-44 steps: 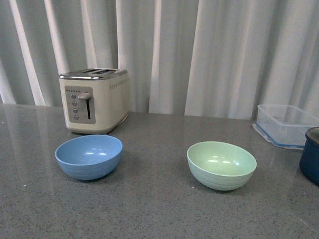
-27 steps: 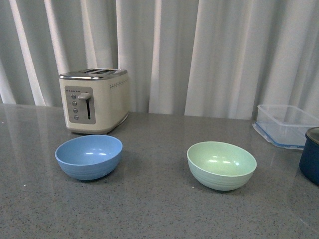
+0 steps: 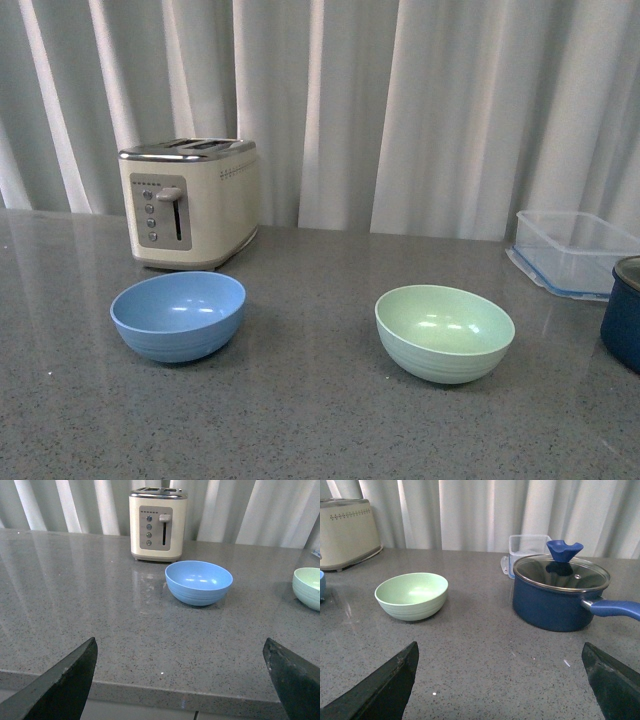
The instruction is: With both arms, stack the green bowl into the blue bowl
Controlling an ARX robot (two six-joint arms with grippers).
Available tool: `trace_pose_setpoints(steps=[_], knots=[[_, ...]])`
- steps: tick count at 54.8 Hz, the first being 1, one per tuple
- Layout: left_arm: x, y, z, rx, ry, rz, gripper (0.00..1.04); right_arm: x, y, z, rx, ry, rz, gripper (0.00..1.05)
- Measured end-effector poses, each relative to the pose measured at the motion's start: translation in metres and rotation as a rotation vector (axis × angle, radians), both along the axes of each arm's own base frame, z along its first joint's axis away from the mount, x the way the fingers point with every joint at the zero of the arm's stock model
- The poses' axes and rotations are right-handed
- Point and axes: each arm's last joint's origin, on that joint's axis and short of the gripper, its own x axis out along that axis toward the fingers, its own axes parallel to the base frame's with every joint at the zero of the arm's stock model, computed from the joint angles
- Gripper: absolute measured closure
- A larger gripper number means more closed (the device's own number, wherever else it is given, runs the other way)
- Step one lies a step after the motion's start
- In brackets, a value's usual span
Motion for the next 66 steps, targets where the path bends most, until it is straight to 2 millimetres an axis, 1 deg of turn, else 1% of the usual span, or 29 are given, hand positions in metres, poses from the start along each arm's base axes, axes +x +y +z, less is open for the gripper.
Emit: trace_pose_setpoints(steps=[18,20,22,25,26,27,30,35,37,41,42,49,53,57,66], knots=[[0.0,0.0,0.0,-0.007,0.01,0.015,0.07,0.0,0.0,0.0,0.0,0.0,0.0,0.1],[0.001,0.0,-0.002,-0.038,0.093,0.092,0.07,0.0,0.0,0.0,0.0,0.0,0.0,0.1],[0.002,0.001,-0.002,-0.064,0.244,0.207,0.07,0.0,0.0,0.0,0.0,0.0,0.0,0.1],[0.008,0.003,-0.002,-0.049,0.389,0.347,0.07,0.0,0.0,0.0,0.0,0.0,0.0,0.1],[0.01,0.003,-0.002,-0.049,0.408,0.361,0.07,0.0,0.0,0.0,0.0,-0.001,0.0,0.1],[0.013,0.005,-0.002,-0.048,0.435,0.395,0.07,0.0,0.0,0.0,0.0,0.0,0.0,0.1],[0.023,0.007,0.001,-0.052,0.471,0.426,0.07,0.0,0.0,0.0,0.0,0.0,0.001,0.1],[0.04,0.01,0.013,-0.075,0.464,0.411,0.07,0.0,0.0,0.0,0.0,0.0,0.0,0.1],[0.051,0.011,0.023,-0.083,0.451,0.382,0.07,0.0,0.0,0.0,0.0,0.0,0.001,0.1],[0.067,0.012,0.036,-0.098,0.444,0.329,0.07,0.0,0.0,0.0,0.0,0.0,0.0,0.1],[0.074,0.011,0.041,-0.103,0.448,0.303,0.07,0.0,0.0,0.0,0.0,0.0,0.0,0.1],[0.106,0.01,0.055,-0.124,0.47,0.214,0.07,0.0,0.0,0.0,0.0,0.0,0.001,0.1],[0.121,0.011,0.06,-0.132,0.466,0.208,0.07,0.0,0.0,0.0,0.0,0.0,0.0,0.1],[0.147,0.014,0.065,-0.143,0.456,0.212,0.07,0.0,0.0,0.0,0.0,0.0,0.0,0.1],[0.184,0.019,0.066,-0.159,0.441,0.235,0.07,0.0,0.0,0.0,0.0,0.0,0.0,0.1]])
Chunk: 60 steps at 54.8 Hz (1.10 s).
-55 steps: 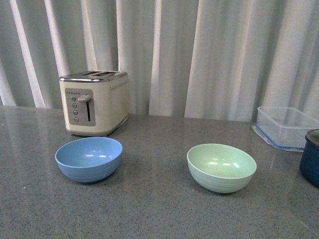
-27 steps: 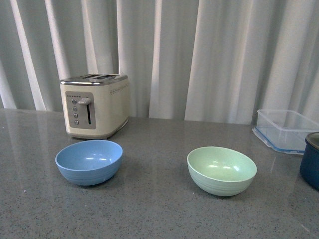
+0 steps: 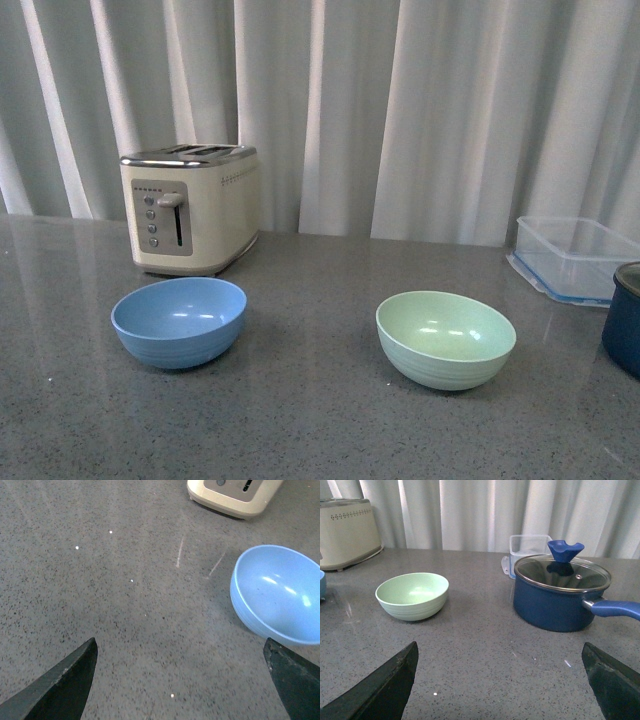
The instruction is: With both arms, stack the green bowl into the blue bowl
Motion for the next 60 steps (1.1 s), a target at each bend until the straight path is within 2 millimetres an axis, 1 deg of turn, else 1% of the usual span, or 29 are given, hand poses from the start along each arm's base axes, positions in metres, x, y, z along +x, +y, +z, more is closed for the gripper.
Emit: trace_pose_setpoints(steps=[6,11,15,28,39,42,44,45,48,49,52,53,60], knots=[[0.022,0.001,-0.006,0.0,0.011,0.009,0.07,0.0,0.0,0.0,0.0,0.0,0.0,0.1],[0.049,-0.001,-0.019,-0.003,0.032,0.0,0.07,0.0,0.0,0.0,0.0,0.0,0.0,0.1],[0.063,-0.005,-0.026,-0.007,0.042,-0.01,0.07,0.0,0.0,0.0,0.0,0.0,0.0,0.1],[0.113,-0.027,-0.041,-0.002,0.055,-0.045,0.07,0.0,0.0,0.0,0.0,0.0,0.0,0.1],[0.134,-0.036,-0.053,0.004,0.076,-0.063,0.07,0.0,0.0,0.0,0.0,0.0,0.0,0.1],[0.142,-0.039,-0.06,0.025,0.087,-0.048,0.08,0.0,0.0,0.0,0.0,0.0,0.0,0.1],[0.146,-0.04,-0.062,0.028,0.095,-0.045,0.14,0.0,0.0,0.0,0.0,0.0,0.0,0.1],[0.149,-0.041,-0.064,0.029,0.103,-0.044,0.2,0.0,0.0,0.0,0.0,0.0,0.0,0.1],[0.154,-0.043,-0.067,0.023,0.112,-0.043,0.3,0.0,0.0,0.0,0.0,0.0,0.0,0.1],[0.155,-0.044,-0.068,0.019,0.114,-0.042,0.36,0.0,0.0,0.0,0.0,0.0,0.0,0.1],[0.158,-0.045,-0.07,0.005,0.115,-0.038,0.46,0.0,0.0,0.0,0.0,0.0,0.0,0.1],[0.159,-0.046,-0.07,-0.007,0.115,-0.037,0.52,0.0,0.0,0.0,0.0,0.0,0.0,0.1],[0.159,-0.049,-0.07,-0.044,0.113,-0.038,0.7,0.0,0.0,0.0,0.0,0.0,0.0,0.1]])
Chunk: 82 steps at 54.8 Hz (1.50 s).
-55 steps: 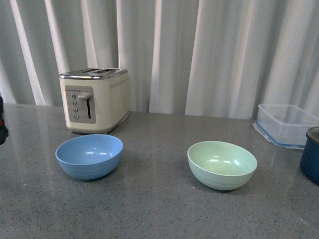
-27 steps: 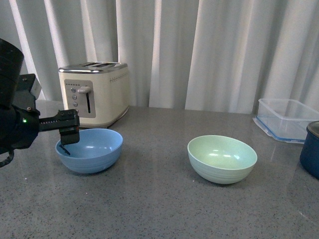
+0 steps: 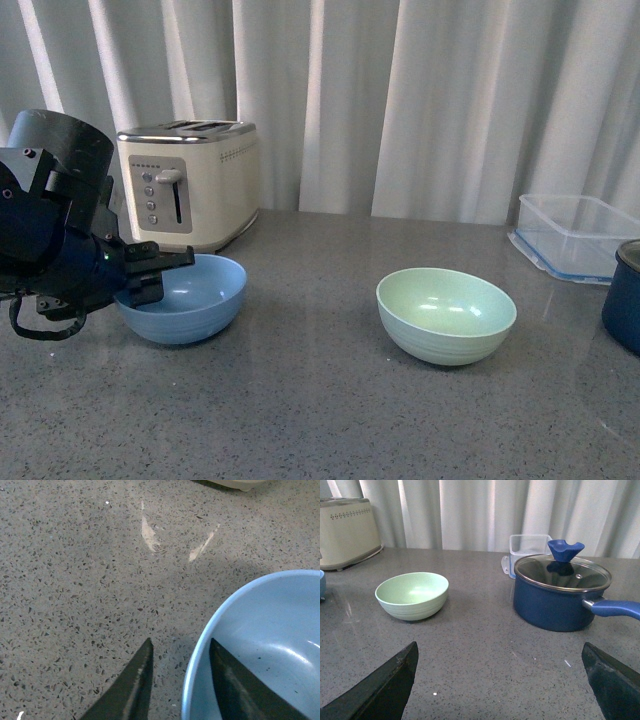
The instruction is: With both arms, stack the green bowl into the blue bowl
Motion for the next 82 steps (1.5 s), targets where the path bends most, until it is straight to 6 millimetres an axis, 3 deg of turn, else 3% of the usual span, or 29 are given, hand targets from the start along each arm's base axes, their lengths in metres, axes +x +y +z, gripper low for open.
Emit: trace_pose_setpoints(steps=[8,12,19,28,35,43,55,82], knots=[[-0.001,-0.003,-0.001,-0.03,-0.005,0.006,0.93,0.0,0.0,0.0,0.0,0.0,0.0,0.1],[-0.004,-0.003,0.0,-0.043,-0.009,0.015,0.98,0.0,0.0,0.0,0.0,0.0,0.0,0.1],[-0.011,-0.001,0.009,-0.056,-0.027,0.033,0.99,0.0,0.0,0.0,0.0,0.0,0.0,0.1],[-0.018,0.002,0.041,-0.061,-0.104,0.044,0.99,0.0,0.0,0.0,0.0,0.0,0.0,0.1],[-0.017,-0.007,0.052,-0.07,-0.101,0.01,0.99,0.0,0.0,0.0,0.0,0.0,0.0,0.1],[-0.013,-0.029,0.054,-0.082,-0.066,-0.061,0.99,0.0,0.0,0.0,0.0,0.0,0.0,0.1],[-0.004,-0.083,0.05,-0.08,-0.011,-0.186,0.99,0.0,0.0,0.0,0.0,0.0,0.0,0.1],[0.012,-0.114,0.03,-0.032,0.024,-0.219,0.99,0.0,0.0,0.0,0.0,0.0,0.0,0.1]])
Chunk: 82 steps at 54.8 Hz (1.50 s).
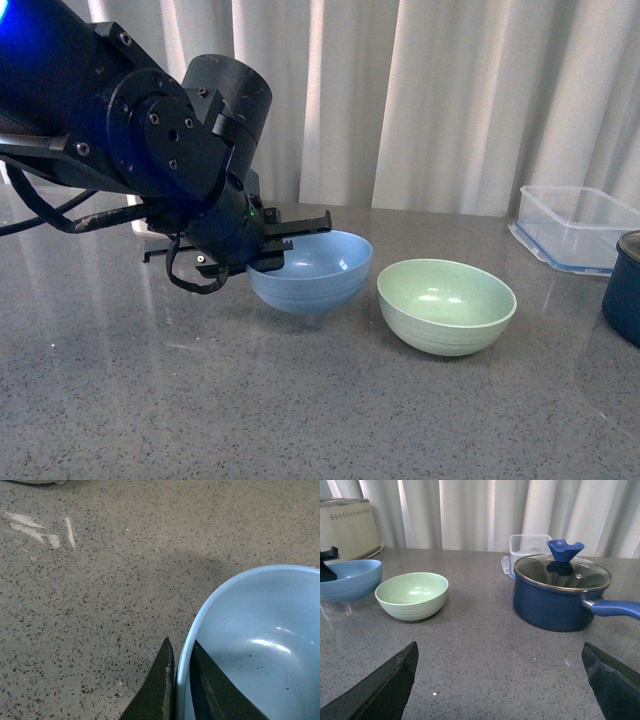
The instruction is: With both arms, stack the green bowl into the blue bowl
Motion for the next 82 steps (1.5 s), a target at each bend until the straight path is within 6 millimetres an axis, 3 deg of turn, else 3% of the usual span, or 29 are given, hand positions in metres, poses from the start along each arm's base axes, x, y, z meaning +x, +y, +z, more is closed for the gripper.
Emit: trace_pose_setpoints(steps=[31,52,60,63,71,77,82], knots=[[0.012,-0.007,-0.018,0.028,0.029,0.016,0.99,0.0,0.0,0.0,0.0,0.0,0.0,0.1],[0.008,-0.004,-0.017,0.026,0.033,0.033,0.42,0.0,0.0,0.0,0.0,0.0,0.0,0.1],[-0.016,0.007,-0.001,0.039,-0.031,0.062,0.11,0.0,0.0,0.0,0.0,0.0,0.0,0.1],[-0.024,0.01,0.006,0.051,-0.056,0.065,0.05,0.0,0.0,0.0,0.0,0.0,0.0,0.1],[-0.066,0.026,0.019,0.109,-0.124,0.092,0.07,0.0,0.0,0.0,0.0,0.0,0.0,0.1],[-0.118,0.043,0.006,0.165,-0.096,0.105,0.07,0.0,0.0,0.0,0.0,0.0,0.0,0.1],[-0.126,0.045,0.001,0.176,-0.08,0.099,0.07,0.0,0.0,0.0,0.0,0.0,0.001,0.1]])
